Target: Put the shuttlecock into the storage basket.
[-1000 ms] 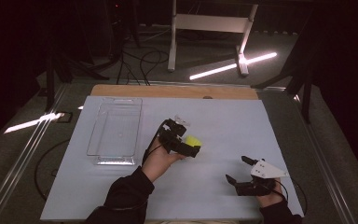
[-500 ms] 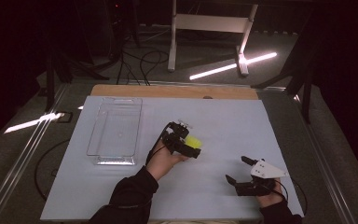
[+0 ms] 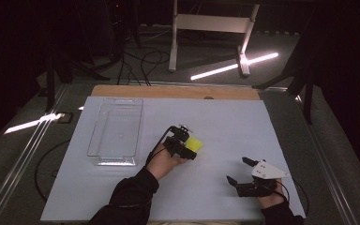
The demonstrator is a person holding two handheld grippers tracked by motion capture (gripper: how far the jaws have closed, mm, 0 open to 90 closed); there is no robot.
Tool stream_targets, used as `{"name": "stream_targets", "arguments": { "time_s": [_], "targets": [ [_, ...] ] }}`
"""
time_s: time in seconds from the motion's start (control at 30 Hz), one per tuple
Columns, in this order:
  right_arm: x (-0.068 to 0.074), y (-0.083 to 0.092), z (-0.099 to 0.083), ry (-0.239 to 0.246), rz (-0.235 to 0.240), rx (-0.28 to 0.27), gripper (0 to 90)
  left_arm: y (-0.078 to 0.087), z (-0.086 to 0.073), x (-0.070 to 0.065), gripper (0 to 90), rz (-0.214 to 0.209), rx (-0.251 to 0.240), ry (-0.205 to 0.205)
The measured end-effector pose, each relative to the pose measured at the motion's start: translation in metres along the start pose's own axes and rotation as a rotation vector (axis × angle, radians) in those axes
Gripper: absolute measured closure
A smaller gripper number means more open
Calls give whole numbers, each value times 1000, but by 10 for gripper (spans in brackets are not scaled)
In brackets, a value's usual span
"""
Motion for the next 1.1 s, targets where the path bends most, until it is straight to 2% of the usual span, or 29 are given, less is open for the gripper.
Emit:
{"name": "stream_targets", "arguments": {
  "time_s": [0.07, 0.13, 0.37, 0.5, 0.6, 0.7, 0.97, 1.1],
  "targets": [
    [0, 0, 0, 1, 0, 0, 93, -1, -1, 0, 367, -4, 12, -5],
    [0, 0, 0, 1, 0, 0, 94, -1, -2, 1, 403, 12, 24, -12],
    [0, 0, 0, 0, -1, 1, 94, -7, -8, 1, 460, 14, 88, -19],
    [0, 0, 0, 1, -1, 2, 94, -9, -7, 1, 526, 3, 89, -8],
    [0, 0, 0, -1, -2, 3, 94, -11, -10, -1, 556, -6, 113, -24],
    [0, 0, 0, 0, -1, 2, 94, -12, -10, 0, 608, 7, 121, -30],
    [0, 0, 0, 0, 0, 1, 94, -12, -10, 1, 633, 2, 121, -39],
    [0, 0, 0, 0, -1, 2, 94, -12, -10, 1, 646, 8, 139, -48]
  ]
}}
Point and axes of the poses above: each handheld gripper's, and its own axes: y roughly backward along the jaws, z roughly out of its top, x roughly to its left, the point moved 10 cm from there along -y, roughly forward along the jaws, and after that the axes turned 3 degrees about -z, right-handed, at the moved point
